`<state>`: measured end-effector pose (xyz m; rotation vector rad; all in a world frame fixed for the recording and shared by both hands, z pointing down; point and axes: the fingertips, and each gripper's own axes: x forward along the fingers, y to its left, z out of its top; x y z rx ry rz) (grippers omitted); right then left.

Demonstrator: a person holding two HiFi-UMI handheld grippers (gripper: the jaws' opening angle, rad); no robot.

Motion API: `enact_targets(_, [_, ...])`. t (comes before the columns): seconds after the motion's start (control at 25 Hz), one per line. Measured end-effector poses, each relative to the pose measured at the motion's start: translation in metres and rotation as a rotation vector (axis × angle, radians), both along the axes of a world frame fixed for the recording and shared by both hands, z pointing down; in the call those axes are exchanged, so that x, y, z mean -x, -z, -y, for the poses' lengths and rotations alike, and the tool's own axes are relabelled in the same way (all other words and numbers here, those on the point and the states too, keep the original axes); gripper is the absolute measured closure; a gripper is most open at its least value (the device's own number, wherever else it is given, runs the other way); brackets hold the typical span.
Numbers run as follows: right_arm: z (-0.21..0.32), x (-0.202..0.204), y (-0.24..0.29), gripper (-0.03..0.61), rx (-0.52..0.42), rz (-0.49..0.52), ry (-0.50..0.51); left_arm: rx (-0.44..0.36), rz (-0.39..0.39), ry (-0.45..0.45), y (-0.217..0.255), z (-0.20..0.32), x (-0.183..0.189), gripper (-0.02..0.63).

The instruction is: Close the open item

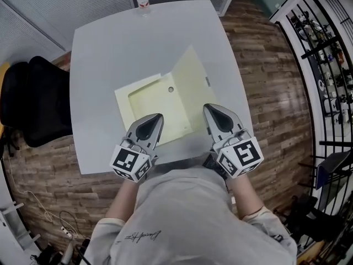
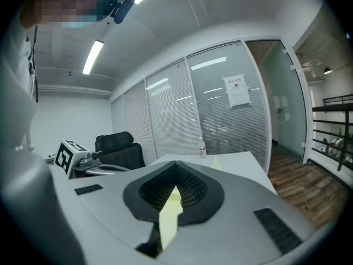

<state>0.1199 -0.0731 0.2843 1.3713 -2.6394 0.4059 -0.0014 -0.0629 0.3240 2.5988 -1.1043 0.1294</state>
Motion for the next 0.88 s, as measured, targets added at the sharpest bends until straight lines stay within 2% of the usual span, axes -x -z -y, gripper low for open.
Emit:
enact_targets(0.24, [0.014, -0.069, -0.006, 0.566, 0.012, -0.039, -0.142, 0.014, 0.014, -0.010, -0.005, 0.007, -0.011, 0.606])
enact_targets(0.36, [0.020, -0.094, -0.024, 0.566, 0.044, -0.052, -0.177, 0.025, 0.023, -0.009, -0.009, 0.010, -0.012, 0.606])
enact_targets(0.56, [0.027, -0.109, -0.074, 0.566, 0.122, -0.054, -0.142, 0.044, 0.040, -0.006, -0.020, 0.011, -0.013, 0.606])
enact_targets(0.88, [0.034, -0.107, -0.118, 0.566, 0.158, -0.057, -0.073, 0.088, 0.038, 0.033, -0.036, 0.011, -0.004, 0.605])
